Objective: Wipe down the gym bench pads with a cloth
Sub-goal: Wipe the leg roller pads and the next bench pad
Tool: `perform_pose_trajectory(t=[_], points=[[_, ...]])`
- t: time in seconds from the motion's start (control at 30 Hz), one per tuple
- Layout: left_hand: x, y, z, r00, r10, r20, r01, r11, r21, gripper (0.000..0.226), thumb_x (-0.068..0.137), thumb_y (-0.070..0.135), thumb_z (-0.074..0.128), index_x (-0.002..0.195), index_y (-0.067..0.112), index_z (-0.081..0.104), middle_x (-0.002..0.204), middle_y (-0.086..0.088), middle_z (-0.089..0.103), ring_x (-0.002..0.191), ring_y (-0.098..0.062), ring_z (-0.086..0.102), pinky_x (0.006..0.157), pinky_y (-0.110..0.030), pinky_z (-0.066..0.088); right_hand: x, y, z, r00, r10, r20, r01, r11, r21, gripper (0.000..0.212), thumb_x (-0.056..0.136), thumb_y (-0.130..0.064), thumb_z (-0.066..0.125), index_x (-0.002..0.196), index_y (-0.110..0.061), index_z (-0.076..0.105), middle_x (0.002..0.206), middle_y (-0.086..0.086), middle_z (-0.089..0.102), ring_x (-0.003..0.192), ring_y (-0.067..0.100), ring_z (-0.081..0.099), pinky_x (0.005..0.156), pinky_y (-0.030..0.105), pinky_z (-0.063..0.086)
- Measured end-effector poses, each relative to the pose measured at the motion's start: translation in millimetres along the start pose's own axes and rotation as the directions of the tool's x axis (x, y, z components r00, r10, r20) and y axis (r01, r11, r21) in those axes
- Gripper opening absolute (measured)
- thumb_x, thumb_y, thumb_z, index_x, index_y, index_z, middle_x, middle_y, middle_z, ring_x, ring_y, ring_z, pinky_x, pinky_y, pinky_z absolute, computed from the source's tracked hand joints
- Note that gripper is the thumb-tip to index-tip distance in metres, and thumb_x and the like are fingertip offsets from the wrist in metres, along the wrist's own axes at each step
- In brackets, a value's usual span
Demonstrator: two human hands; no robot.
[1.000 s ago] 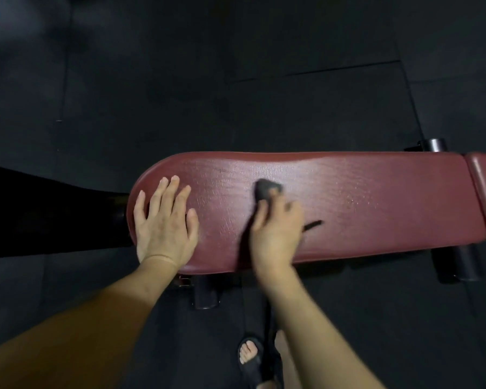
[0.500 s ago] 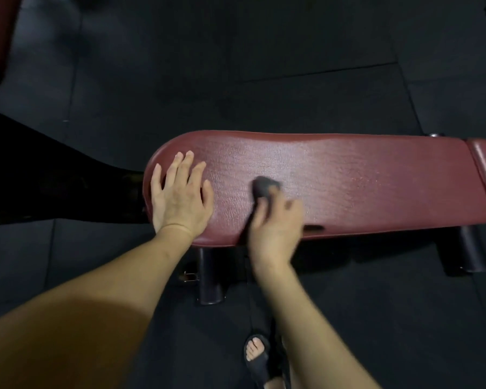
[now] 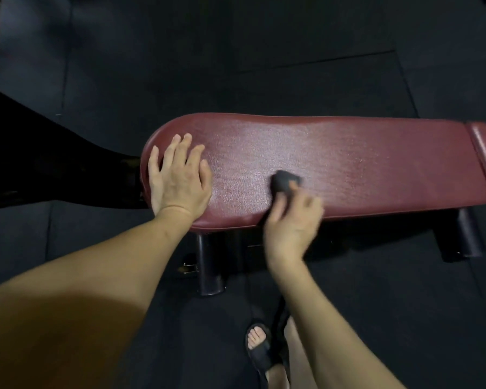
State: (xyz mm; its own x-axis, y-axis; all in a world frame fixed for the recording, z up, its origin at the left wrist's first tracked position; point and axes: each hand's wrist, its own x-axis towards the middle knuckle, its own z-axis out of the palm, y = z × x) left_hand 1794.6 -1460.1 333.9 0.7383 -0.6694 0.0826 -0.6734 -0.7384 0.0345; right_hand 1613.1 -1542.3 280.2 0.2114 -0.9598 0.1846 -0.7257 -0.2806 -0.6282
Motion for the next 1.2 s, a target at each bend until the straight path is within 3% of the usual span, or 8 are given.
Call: perform_pose_trajectory(t=[0.07,0.17,0.27,0.43,0.57,0.93,1.1,1.2], points=[[-1,-1,-1,1.000,0.007,0.009,-0.007,1.000,0.009,0.053,0.105,0.039,0.020,0.145,0.025,0.052,0.163,0.001,0.038,0.155,-0.016,0.023,0.126,-0.051,0.011,-23,-25,-2,0.960,-0.232,0.157,0.223,0.972,0.076,0.035,0.099,-0.031,0.057,0.128,-0.012,0.065,0.094,0.011,0.049,0.083,0.029,0.049,0.071,0.042,0.045],[-2,0,-1,1.000,0.025,0.016,-0.025,1.000,0.000,0.051,0.105,0.039,0.021,0.144,0.025,0.052,0.162,0.001,0.038,0.155,-0.017,0.022,0.126,-0.052,0.011,-8,-14,-15,0.896,-0.347,0.278,0.316,0.937,0.151,0.040,0.100,-0.037,0.056,0.133,-0.015,0.062,0.094,0.005,0.047,0.083,0.023,0.049,0.066,0.040,0.049],[-3,-1,-2,0.999,0.029,-0.030,-0.030,0.999,-0.038,0.048,0.105,0.036,0.026,0.142,0.023,0.054,0.160,0.000,0.041,0.153,-0.018,0.027,0.126,-0.050,0.013,21,15,-27,0.889,-0.334,0.314,0.309,0.942,0.128,0.039,0.099,-0.036,0.058,0.132,-0.016,0.063,0.096,0.006,0.049,0.084,0.026,0.052,0.066,0.041,0.051],[-4,-3,-5,0.995,0.031,-0.093,-0.041,0.993,-0.106,0.038,0.103,0.032,0.037,0.129,0.019,0.062,0.148,0.000,0.052,0.142,-0.019,0.042,0.121,-0.045,0.025,72,82,-44,0.963,-0.131,0.236,0.140,0.990,-0.024,0.032,0.099,-0.030,0.062,0.125,-0.012,0.065,0.104,0.019,0.056,0.097,0.040,0.054,0.084,0.045,0.049],[-1,1,-7,0.999,0.040,-0.020,-0.040,0.999,0.011,0.037,0.103,0.036,0.041,0.128,0.022,0.064,0.146,0.001,0.053,0.143,-0.021,0.038,0.119,-0.048,0.026,89,90,-53,0.951,-0.008,0.309,-0.010,0.998,0.057,0.031,0.103,-0.028,0.058,0.129,-0.013,0.063,0.117,0.014,0.057,0.113,0.033,0.053,0.095,0.032,0.038],[23,165,30,0.985,0.142,0.094,-0.132,0.986,-0.101,0.043,0.098,0.029,0.038,0.136,0.025,0.058,0.143,0.006,0.055,0.141,-0.015,0.041,0.117,-0.039,0.028,190,62,-26,0.959,-0.169,0.229,0.138,0.980,0.145,0.029,0.103,-0.029,0.058,0.129,-0.018,0.063,0.108,0.000,0.047,0.101,0.015,0.044,0.085,0.024,0.035],[39,203,55,0.990,0.051,0.135,-0.048,0.998,-0.028,0.059,0.098,0.035,0.021,0.151,0.024,0.045,0.157,0.007,0.043,0.152,-0.014,0.026,0.124,-0.045,0.018,219,54,21,0.927,-0.261,0.269,0.232,0.963,0.134,0.028,0.099,-0.030,0.062,0.123,-0.019,0.070,0.105,0.014,0.057,0.097,0.034,0.055,0.082,0.045,0.051],[40,202,57,0.987,0.056,0.152,-0.054,0.998,-0.014,0.056,0.100,0.035,0.023,0.152,0.026,0.044,0.158,0.007,0.043,0.153,-0.014,0.024,0.125,-0.046,0.017,226,67,25,0.866,-0.395,0.308,0.374,0.919,0.128,0.032,0.098,-0.032,0.064,0.127,-0.020,0.070,0.099,0.014,0.053,0.087,0.034,0.053,0.068,0.041,0.048]])
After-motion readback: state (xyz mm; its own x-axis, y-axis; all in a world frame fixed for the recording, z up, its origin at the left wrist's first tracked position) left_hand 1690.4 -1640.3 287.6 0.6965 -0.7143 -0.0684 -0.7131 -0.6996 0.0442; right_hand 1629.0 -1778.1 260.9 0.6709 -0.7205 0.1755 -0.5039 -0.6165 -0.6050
